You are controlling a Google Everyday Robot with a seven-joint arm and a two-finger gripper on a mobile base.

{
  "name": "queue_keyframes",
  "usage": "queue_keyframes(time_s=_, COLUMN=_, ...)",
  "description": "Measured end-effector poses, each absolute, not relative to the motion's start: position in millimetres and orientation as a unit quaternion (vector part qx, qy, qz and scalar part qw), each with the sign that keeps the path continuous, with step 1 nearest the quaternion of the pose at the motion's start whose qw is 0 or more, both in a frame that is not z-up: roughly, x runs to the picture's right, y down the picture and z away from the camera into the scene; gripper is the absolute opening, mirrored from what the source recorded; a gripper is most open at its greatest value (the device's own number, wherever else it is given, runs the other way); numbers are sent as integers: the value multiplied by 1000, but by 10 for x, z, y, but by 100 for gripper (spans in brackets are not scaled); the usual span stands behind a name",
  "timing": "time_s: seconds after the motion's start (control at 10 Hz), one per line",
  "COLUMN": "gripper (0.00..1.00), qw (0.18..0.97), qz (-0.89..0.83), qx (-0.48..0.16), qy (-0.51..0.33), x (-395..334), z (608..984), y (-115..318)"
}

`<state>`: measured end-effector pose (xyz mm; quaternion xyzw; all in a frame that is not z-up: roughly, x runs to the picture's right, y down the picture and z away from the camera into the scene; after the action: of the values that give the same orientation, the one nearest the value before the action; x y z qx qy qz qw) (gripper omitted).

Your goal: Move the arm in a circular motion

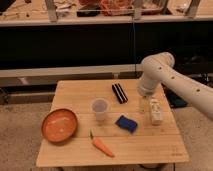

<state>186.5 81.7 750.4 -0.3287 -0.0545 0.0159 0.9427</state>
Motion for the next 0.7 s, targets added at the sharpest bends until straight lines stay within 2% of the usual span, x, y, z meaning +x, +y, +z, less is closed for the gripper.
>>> queue_keyframes(time_s=0.7, gripper=80, qw=939, qz=-13, qx=-340, qy=-54, x=1659, z=7194, y=1175)
